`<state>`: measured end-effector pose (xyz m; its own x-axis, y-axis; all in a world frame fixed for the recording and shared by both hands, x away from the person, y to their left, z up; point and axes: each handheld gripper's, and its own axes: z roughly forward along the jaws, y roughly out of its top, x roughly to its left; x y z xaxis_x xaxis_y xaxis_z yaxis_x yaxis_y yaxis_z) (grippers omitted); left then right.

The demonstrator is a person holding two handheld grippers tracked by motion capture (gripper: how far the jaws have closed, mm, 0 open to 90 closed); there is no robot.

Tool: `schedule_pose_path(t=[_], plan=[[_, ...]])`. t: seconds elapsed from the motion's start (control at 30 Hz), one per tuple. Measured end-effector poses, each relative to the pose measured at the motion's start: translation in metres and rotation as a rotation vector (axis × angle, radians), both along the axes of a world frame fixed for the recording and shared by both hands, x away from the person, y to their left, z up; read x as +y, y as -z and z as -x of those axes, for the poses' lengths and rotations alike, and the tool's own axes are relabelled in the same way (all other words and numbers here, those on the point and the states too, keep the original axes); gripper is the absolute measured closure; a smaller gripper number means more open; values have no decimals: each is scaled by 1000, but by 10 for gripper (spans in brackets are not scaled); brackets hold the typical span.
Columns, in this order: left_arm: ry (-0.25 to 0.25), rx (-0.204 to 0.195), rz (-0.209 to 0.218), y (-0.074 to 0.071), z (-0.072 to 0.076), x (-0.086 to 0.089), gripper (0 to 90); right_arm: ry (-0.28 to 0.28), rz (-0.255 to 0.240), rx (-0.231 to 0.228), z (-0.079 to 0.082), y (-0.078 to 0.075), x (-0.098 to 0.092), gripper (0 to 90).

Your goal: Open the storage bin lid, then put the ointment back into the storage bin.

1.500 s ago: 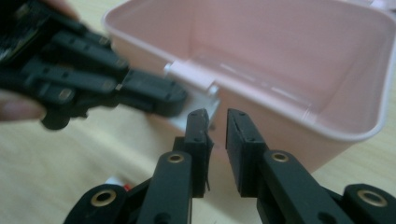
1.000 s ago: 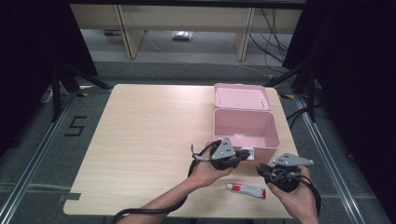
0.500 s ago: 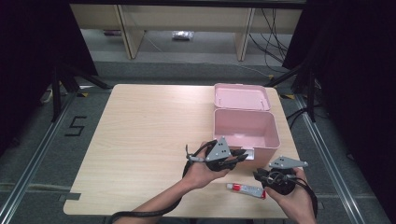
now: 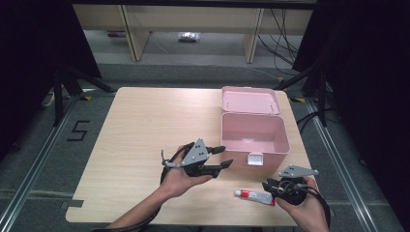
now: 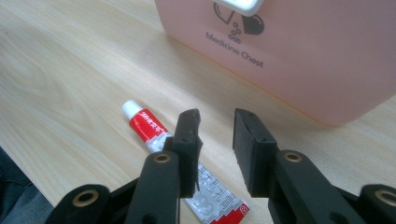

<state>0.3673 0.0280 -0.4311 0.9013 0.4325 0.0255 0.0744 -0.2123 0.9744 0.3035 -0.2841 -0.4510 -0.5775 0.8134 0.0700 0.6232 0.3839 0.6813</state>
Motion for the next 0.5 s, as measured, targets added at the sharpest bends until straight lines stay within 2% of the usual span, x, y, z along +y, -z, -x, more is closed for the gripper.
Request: schedule_pose_path(t=[0.13,0.2,0.3,0.43,0.47,0.5], plan=[[-21,7,9,0,0,7,484,11,-2,11,1,0,1,717],[-27,6,9,0,0,11,480,5,-2,-4,1,0,1,716],[-35,7,1,1,-2,15,477,13,2,16,1,-1,2,716],[-40,4,-2,1,-2,19,470,-5,15,26,-1,-2,4,717],[-53,4,-1,2,-4,22,469,-38,41,16,-5,-2,4,718],[-57,6,0,2,-4,22,469,-35,39,30,-6,-3,5,718]])
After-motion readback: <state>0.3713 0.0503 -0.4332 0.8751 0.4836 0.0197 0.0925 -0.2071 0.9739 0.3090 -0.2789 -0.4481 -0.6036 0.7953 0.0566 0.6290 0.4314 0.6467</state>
